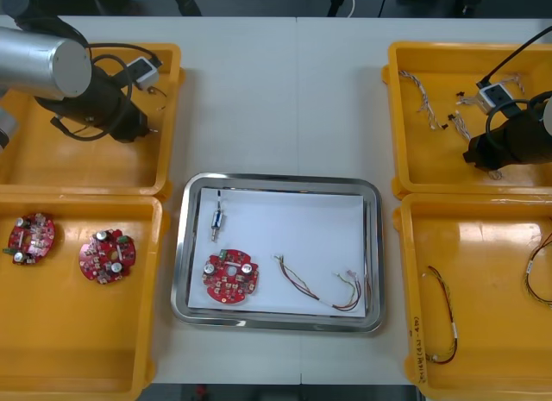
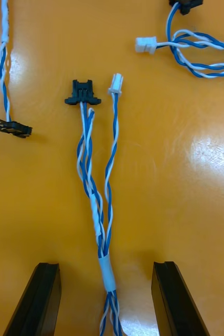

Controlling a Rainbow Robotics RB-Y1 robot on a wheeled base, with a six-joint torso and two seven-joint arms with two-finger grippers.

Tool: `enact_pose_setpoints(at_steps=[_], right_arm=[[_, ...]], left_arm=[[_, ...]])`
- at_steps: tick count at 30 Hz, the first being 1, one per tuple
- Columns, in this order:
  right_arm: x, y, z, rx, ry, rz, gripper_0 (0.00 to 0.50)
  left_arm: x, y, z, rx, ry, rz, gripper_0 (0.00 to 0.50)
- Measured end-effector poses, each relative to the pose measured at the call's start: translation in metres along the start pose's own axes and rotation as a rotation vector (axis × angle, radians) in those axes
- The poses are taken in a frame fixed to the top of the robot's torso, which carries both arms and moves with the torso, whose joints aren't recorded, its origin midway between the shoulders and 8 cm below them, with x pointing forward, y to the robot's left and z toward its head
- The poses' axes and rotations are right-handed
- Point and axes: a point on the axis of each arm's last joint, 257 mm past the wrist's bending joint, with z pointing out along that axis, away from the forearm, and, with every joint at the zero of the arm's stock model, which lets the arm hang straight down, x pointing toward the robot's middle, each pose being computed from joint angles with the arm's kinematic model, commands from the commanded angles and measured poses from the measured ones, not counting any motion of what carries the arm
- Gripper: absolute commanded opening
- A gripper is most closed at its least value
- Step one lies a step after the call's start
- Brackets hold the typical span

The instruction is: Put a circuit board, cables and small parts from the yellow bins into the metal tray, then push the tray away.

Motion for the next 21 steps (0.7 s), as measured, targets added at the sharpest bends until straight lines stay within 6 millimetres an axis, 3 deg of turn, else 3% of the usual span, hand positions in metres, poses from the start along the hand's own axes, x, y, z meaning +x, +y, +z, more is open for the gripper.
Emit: enact_pose_setpoints(at_steps=[21], right_arm=[[0.0009,-0.0002,0.002,-0.03,-0.006,0.023,0.5]], left_arm=[[-0.0062,-0.008,0.0089,0.013,-0.022,0.003,0.5]])
